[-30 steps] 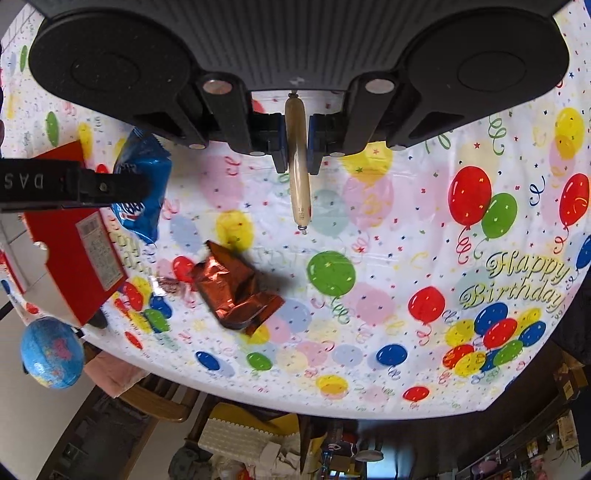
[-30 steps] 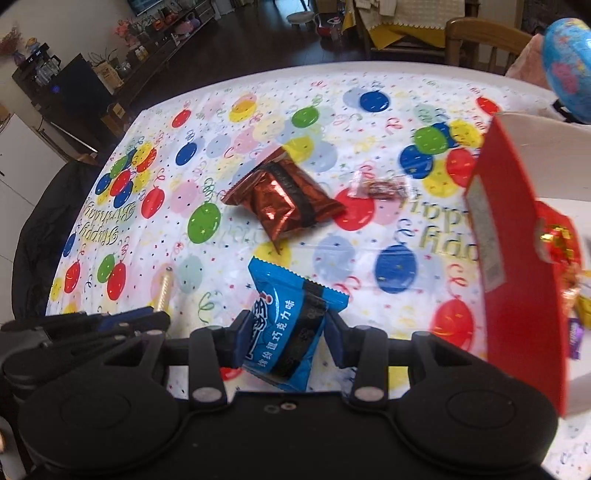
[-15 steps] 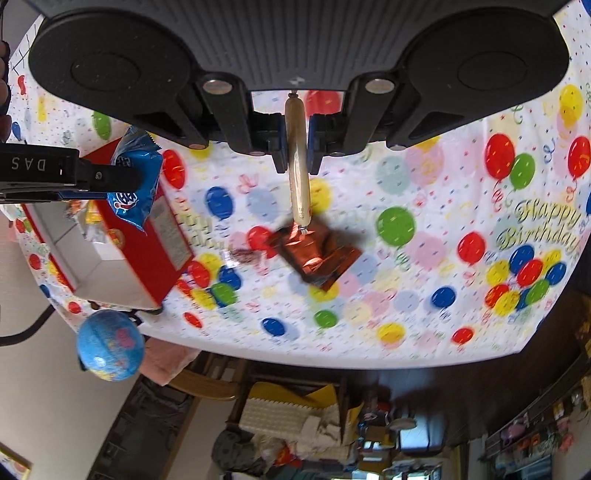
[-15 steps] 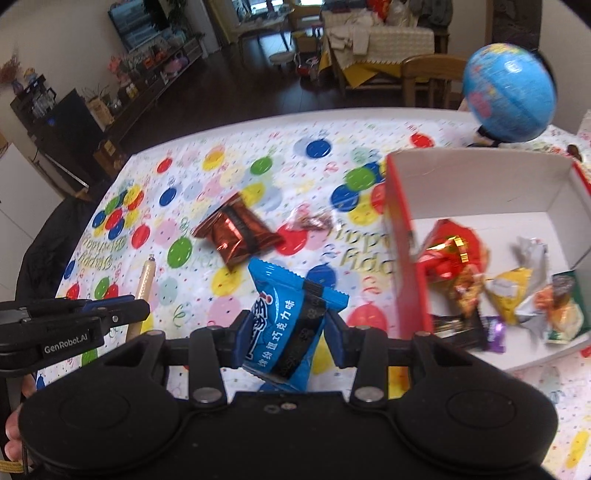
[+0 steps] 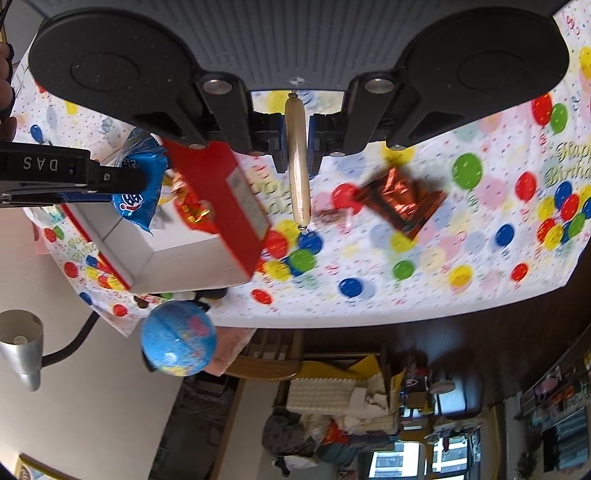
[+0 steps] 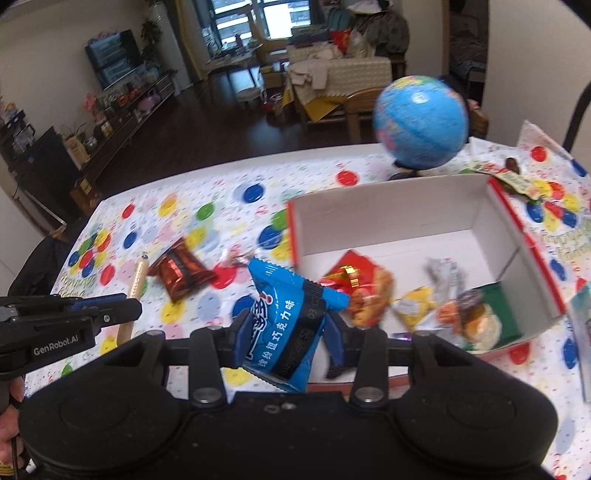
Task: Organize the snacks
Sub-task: 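Carry the blue packet and wooden stick into the shoebox and open both tools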
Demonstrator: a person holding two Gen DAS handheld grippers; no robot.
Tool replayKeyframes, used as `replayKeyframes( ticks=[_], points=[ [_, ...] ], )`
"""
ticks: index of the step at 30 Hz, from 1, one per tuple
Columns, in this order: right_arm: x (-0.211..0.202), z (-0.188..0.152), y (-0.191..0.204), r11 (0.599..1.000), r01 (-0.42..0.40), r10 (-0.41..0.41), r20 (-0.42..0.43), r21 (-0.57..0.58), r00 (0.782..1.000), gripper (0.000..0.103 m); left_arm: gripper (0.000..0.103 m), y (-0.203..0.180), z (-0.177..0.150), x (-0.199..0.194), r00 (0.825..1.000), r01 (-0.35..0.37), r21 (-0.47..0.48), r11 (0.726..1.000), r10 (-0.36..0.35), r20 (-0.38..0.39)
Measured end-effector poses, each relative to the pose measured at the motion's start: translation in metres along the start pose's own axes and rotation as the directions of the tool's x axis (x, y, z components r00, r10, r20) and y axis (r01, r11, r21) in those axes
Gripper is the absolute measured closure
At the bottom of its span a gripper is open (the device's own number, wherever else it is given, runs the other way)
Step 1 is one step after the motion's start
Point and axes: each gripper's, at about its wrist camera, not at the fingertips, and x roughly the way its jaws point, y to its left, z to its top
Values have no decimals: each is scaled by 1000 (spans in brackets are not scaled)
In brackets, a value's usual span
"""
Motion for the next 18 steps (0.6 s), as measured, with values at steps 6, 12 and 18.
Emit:
replayKeyframes(
  ticks=[6,12,18],
  points=[
    [-12,5,-37,999,40,-41,33,23,999,63,92,-35,13,10,1000,10,27,1000,-10,7],
    [-14,11,-75,995,90,-93,53,49,994,63,92,-69,21,23,1000,23,58,998,-22,-5],
    [-8,13,-109,988,141,-144,46,69,988,63,92,-96,27,42,999,30,82,996,-28,-28]
  ],
)
